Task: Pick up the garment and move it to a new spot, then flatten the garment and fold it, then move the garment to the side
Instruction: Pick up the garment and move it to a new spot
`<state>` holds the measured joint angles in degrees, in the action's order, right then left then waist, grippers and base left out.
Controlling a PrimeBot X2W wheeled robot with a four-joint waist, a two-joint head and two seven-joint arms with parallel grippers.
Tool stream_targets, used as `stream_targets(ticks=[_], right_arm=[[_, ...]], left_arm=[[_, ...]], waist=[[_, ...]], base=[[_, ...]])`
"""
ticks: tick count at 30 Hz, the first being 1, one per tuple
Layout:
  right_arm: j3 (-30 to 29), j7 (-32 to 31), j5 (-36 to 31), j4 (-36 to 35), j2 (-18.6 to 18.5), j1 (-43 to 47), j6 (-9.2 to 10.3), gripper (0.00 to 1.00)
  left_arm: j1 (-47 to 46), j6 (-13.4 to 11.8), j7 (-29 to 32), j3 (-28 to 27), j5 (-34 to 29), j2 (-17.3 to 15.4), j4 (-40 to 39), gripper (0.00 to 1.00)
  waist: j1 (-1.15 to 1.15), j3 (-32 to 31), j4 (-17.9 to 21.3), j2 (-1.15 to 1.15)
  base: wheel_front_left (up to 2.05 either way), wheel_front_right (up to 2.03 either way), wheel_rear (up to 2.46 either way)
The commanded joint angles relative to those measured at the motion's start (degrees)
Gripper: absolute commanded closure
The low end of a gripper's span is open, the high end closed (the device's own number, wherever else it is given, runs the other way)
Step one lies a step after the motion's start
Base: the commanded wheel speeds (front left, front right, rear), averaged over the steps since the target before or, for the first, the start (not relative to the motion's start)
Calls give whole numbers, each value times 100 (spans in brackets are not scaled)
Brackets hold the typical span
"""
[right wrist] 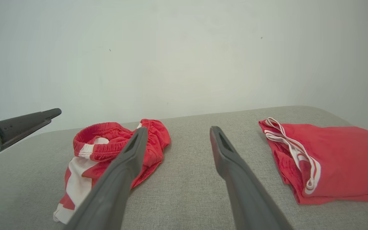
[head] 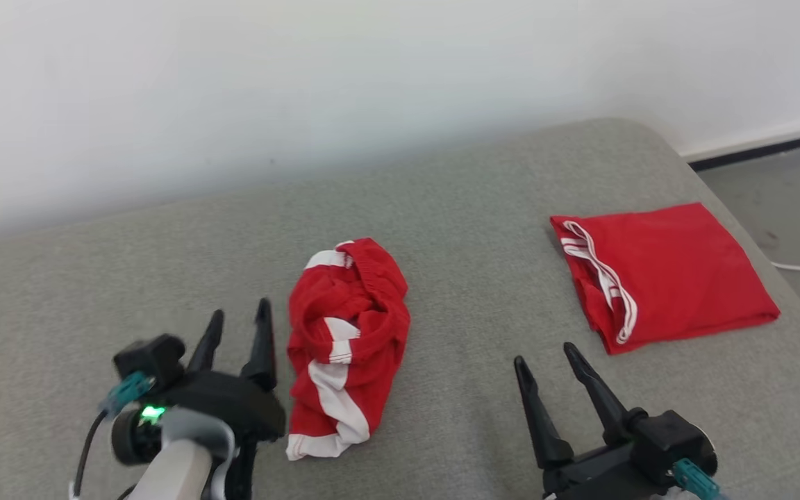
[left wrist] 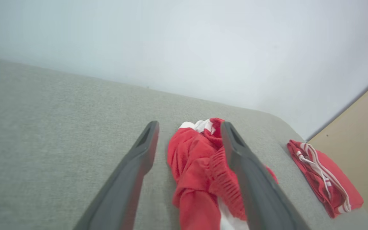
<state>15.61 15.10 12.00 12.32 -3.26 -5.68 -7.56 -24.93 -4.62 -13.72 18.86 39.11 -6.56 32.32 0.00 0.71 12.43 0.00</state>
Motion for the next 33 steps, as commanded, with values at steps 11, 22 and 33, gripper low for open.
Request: stream_targets(ticks=[11,22,33], right_arm=[[-595,5,-159,-98,-86,325,17,0],[-860,5,-184,200,-160,567,17,0],[-948,5,-146,456,-129,635,17,0]], left_arm=[[1784,-65,-140,-1110,-1279,-278,-1762,0],[3164,305,-142,-1940,-2548,38,-2701,0],[3433,533,-143,-2214,-2927,279,-2926,0]], waist=[[0,-414,-699,0],[0,-587,-990,0],[0,-627,-1122,0]], base=[[0,0,0],[0,0,0],[0,0,0]])
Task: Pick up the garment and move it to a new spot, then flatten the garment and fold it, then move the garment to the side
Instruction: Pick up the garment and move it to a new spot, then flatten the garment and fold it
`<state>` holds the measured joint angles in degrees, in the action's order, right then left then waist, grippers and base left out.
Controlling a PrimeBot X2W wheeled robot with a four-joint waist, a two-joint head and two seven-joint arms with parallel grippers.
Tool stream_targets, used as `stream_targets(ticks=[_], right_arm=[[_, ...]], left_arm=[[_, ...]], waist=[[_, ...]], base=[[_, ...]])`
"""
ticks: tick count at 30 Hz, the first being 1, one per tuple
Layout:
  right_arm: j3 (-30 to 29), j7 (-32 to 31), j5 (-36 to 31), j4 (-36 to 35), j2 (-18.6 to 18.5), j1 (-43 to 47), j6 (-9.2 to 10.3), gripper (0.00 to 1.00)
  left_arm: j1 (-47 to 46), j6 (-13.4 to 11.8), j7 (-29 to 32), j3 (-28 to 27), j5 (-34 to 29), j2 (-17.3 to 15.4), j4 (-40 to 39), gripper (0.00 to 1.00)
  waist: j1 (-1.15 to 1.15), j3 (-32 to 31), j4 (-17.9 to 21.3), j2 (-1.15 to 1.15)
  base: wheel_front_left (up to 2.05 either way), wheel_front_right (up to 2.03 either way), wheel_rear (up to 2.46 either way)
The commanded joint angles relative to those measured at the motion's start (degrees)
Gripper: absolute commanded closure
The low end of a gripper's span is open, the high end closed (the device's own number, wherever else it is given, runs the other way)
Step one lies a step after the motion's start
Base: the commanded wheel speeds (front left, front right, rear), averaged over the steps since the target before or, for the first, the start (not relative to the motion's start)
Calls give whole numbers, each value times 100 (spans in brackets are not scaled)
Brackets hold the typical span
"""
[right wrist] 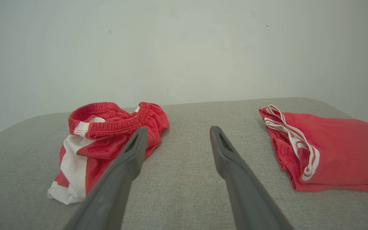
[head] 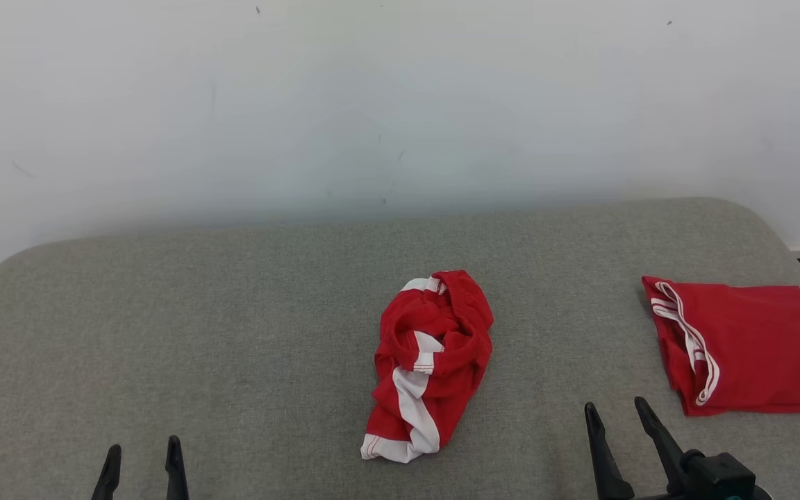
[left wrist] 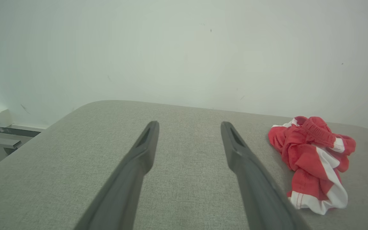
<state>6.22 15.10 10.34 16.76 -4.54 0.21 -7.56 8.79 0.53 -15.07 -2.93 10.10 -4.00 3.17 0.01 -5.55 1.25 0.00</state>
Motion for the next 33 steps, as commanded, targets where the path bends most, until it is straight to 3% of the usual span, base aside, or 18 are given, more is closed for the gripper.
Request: stream_targets(ticks=[1,17,28,33], right_arm=[[-9,5,20,21,4,37,17,0],[38,5,47,84,40,-65,17,0],[106,5,20,59,62,-92,17,0],[116,5,14,57,67,-125,17,0]], left_arm=[[48,35,-8,-51,-37,35,-8,0],[53,57,-8,-105,-142,110,5,0],[65,-56,-8,72,-27,113,10,0],[-491,109,170,430,-139,110,286,0]], waist=[[-1,-2,-8,0],[-1,23,32,0],[-1,77,95,0],[-1,139,151,0]], base=[[0,0,0],[0,0,0],[0,0,0],[0,0,0]])
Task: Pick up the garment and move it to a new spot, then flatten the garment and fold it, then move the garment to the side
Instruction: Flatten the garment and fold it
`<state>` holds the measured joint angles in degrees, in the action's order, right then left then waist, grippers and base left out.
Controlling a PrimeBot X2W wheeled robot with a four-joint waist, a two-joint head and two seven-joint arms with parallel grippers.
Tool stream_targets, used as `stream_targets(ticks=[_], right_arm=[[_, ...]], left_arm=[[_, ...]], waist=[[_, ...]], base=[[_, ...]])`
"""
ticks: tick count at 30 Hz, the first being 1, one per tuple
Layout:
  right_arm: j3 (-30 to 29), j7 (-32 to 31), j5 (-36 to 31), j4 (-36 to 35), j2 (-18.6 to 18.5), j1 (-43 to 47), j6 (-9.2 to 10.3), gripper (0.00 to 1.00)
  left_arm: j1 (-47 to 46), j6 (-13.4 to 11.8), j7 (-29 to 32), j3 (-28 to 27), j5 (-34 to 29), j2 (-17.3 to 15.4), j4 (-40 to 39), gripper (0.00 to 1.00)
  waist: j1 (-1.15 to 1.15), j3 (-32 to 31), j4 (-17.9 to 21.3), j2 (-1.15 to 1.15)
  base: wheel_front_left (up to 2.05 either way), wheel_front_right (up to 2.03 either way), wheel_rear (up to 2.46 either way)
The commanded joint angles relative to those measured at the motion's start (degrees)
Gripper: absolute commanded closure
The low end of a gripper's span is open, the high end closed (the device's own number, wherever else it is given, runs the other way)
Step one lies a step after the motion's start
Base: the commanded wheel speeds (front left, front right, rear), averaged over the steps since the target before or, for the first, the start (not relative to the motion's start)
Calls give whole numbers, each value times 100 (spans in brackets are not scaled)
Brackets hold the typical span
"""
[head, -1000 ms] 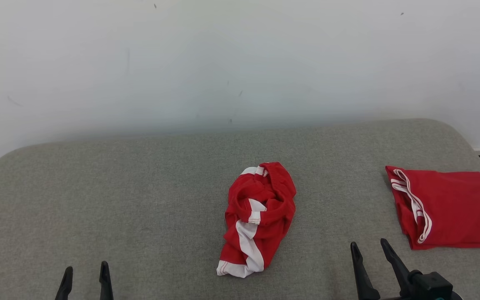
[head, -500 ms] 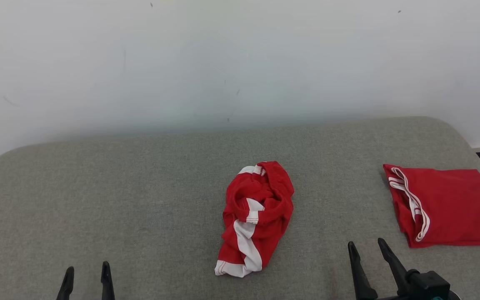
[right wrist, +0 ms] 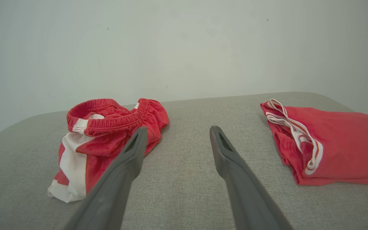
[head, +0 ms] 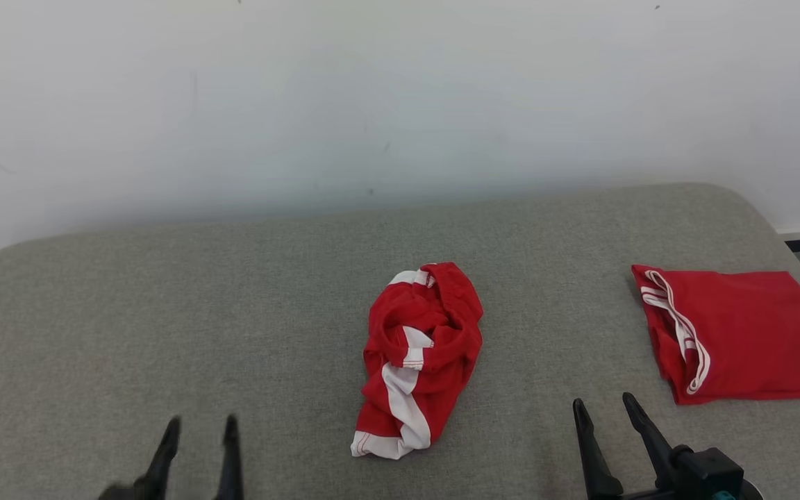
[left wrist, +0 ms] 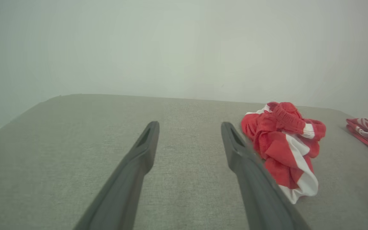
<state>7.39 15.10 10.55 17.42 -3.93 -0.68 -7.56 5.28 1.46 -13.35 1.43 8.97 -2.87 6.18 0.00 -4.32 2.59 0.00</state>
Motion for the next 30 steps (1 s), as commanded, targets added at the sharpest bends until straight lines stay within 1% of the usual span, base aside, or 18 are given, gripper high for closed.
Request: stream_targets(ticks=[1,3,7,10,13,15,19,20,22,26,30], right_arm=[[10,5,-9,-7,7,-49,17,0],[34,5,-10,1,7,-66,17,0],[112,5,5,24,15,-148,17,0],[206,5,24,44,16,-207,17,0],[273,4,26,54,8,-289,17,0],[335,4,31,61,5,-329,17,0],[421,5,56,73,-2,-406,17,0],[421,5,56,73,-2,-406,17,0],[450,4,67,81,1,-412,17,0],[456,5,97,81,4,-402,17,0],[467,5,106,68,8,-416,17,0]], left_arm=[[-332,93,142,96,7,-3,31,0],[-735,247,445,337,-2,-40,200,0],[-1686,467,1121,762,224,-41,657,0],[-2347,552,1661,1274,236,-58,1080,0],[-2865,592,1968,1837,253,-143,1457,0],[-3148,595,2102,2286,352,-267,1682,0],[-3531,593,2315,3002,634,-603,2113,0],[-3531,593,2315,3002,634,-603,2113,0],[-3653,594,2352,3300,764,-771,2253,0],[-3809,595,2413,3650,935,-1025,2513,0],[-3953,595,2443,3856,901,-1174,2807,0]], waist=[[0,32,40,0],[0,65,95,0],[0,141,252,0],[0,220,449,0],[0,313,679,0],[0,380,841,0],[0,488,1159,0],[0,488,1159,0],[0,530,1270,0],[0,590,1393,0],[0,621,1458,0]], base=[[0,0,0],[0,0,0],[0,0,0],[0,0,0],[0,0,0],[0,0,0],[0,0,0],[0,0,0],[0,0,0],[0,0,0],[0,0,0]])
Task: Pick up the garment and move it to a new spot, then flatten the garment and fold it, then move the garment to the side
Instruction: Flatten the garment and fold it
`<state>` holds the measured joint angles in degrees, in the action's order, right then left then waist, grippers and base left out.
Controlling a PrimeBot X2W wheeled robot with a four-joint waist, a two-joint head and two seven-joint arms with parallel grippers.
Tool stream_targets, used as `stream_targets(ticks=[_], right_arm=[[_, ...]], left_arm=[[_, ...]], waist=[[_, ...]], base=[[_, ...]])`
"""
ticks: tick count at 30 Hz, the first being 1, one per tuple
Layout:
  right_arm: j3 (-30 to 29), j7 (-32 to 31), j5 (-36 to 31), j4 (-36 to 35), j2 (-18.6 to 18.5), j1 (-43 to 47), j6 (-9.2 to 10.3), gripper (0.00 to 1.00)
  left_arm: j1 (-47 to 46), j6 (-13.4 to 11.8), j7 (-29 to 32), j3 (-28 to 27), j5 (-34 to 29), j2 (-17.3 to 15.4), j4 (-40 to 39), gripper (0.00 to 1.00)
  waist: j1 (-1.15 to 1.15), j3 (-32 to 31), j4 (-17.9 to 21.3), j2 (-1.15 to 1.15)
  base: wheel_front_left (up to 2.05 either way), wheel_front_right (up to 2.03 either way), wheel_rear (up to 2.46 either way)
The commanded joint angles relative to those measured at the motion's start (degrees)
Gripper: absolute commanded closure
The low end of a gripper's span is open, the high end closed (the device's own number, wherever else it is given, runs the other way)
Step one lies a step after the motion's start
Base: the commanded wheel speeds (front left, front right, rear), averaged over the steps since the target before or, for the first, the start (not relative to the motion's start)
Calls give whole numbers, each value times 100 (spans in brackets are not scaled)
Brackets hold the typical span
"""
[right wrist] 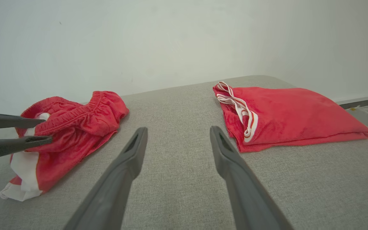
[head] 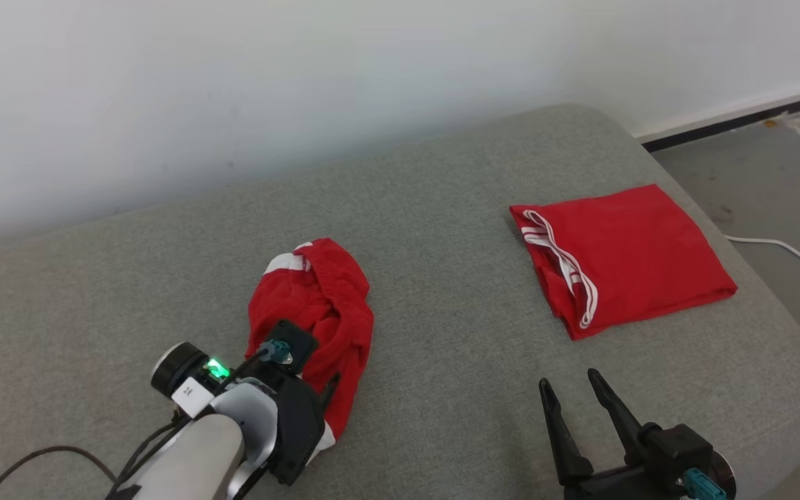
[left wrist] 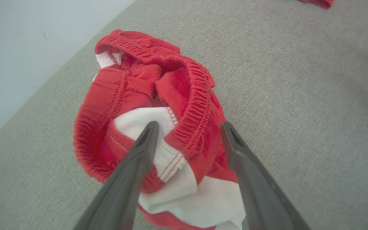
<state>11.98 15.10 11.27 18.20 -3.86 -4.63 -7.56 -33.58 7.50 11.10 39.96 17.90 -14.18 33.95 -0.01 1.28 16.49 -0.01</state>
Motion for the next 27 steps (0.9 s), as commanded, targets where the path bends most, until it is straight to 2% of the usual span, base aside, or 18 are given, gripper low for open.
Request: stream_targets(ticks=[1,5,6,7,14,17,21,24,27], right_arm=[[9,5,34,-14,3,-27,17,0],[11,5,23,-19,7,-43,17,0],[14,5,22,-18,9,-44,17,0],[20,4,20,-14,9,-41,17,0],[16,4,25,4,-2,-28,17,0],[15,5,7,8,-3,-16,17,0],[54,4,6,17,15,-9,17,0],[77,4,20,30,21,-34,17,0],[91,5,31,54,28,-63,17,0]], left_arm=[[-96,-9,-22,28,-5,-54,91,0],[-163,-76,-60,67,-76,-70,308,0],[-171,-86,-64,75,-67,-50,351,54],[-187,-109,-92,68,-56,-25,383,98],[-255,-233,-468,-269,390,332,435,100],[-305,-201,-788,-755,1053,734,304,100],[-554,-161,-1220,-1329,1926,1033,87,100],[-832,-241,-1578,-1642,2732,1126,-139,100],[-1088,-505,-1994,-1528,3822,1130,-498,100]], waist=[[1,65,77,1],[1,71,80,1],[1,70,76,1],[1,65,69,1],[1,8,-1,1],[1,-22,-37,1],[1,-51,-72,1],[1,-66,-78,1],[1,-85,-75,1]], base=[[0,0,0],[0,0,0],[0,0,0],[0,0,0],[0,0,0],[0,0,0],[0,0,0],[0,0,0],[0,0,0]])
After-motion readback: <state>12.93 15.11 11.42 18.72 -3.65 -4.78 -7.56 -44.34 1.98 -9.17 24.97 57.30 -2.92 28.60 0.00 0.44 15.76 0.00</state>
